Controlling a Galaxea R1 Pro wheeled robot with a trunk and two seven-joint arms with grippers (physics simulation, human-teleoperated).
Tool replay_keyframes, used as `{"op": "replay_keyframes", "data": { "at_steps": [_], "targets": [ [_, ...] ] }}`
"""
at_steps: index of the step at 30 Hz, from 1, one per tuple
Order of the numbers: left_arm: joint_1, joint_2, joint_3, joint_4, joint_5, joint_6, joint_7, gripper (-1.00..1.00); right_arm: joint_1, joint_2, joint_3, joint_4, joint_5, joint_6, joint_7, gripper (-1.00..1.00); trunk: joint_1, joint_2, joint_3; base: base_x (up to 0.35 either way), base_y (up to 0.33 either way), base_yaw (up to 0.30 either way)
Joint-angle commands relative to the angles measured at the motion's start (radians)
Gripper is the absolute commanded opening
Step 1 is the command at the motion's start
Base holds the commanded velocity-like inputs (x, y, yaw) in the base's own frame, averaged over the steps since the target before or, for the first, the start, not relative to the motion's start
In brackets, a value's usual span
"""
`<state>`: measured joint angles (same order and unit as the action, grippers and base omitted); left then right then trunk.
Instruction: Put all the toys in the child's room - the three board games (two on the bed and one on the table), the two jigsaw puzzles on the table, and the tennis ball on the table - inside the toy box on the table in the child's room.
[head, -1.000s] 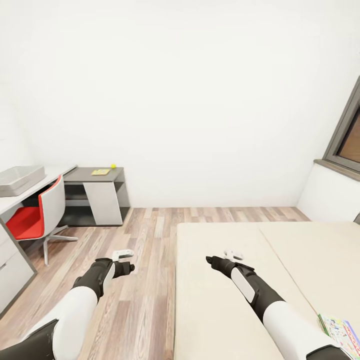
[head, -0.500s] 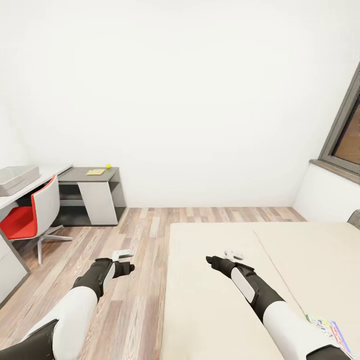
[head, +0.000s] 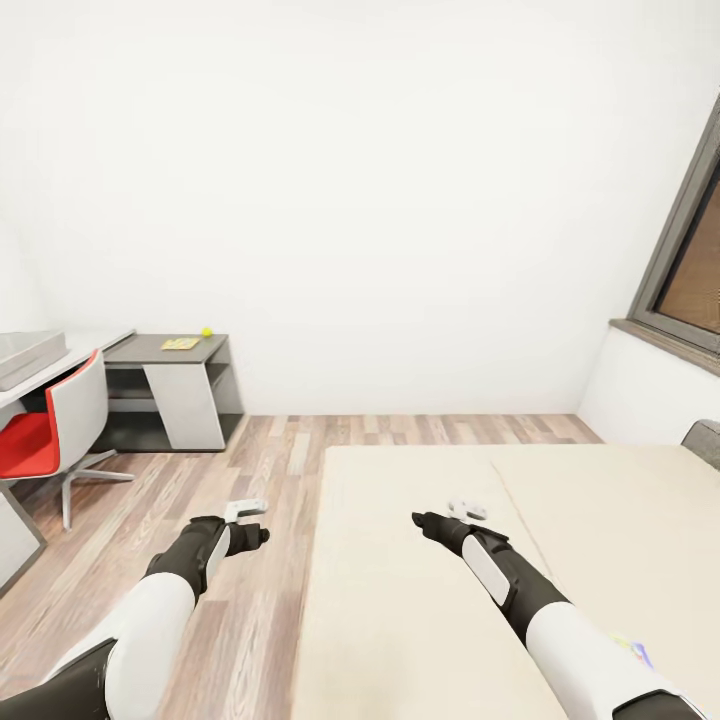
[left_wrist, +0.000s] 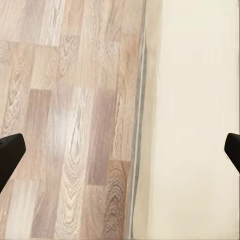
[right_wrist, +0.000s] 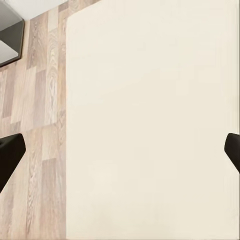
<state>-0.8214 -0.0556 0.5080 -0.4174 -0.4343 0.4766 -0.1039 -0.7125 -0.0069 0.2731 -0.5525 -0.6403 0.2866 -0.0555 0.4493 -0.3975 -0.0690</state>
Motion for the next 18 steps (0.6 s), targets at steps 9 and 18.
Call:
{"op": "replay_keyframes", "data": {
  "at_steps": [9, 18],
  "targets": [
    [-0.001, -0.001, 0.007, -0.003, -0.010, 0.005, -0.008, 1.00, -0.001, -0.001, 0.005, -0.002, -0.005, 0.003, -0.006, 1.00, 0.001, -0.002, -0.002, 0.000, -0.214, 0.000],
    [-0.001, -0.001, 0.007, -0.003, -0.010, 0.005, -0.008, 1.00, -0.001, -0.001, 0.005, -0.001, -0.005, 0.003, -0.006, 1.00, 0.001, -0.002, -0.002, 0.000, -0.214, 0.000]
  ]
}}
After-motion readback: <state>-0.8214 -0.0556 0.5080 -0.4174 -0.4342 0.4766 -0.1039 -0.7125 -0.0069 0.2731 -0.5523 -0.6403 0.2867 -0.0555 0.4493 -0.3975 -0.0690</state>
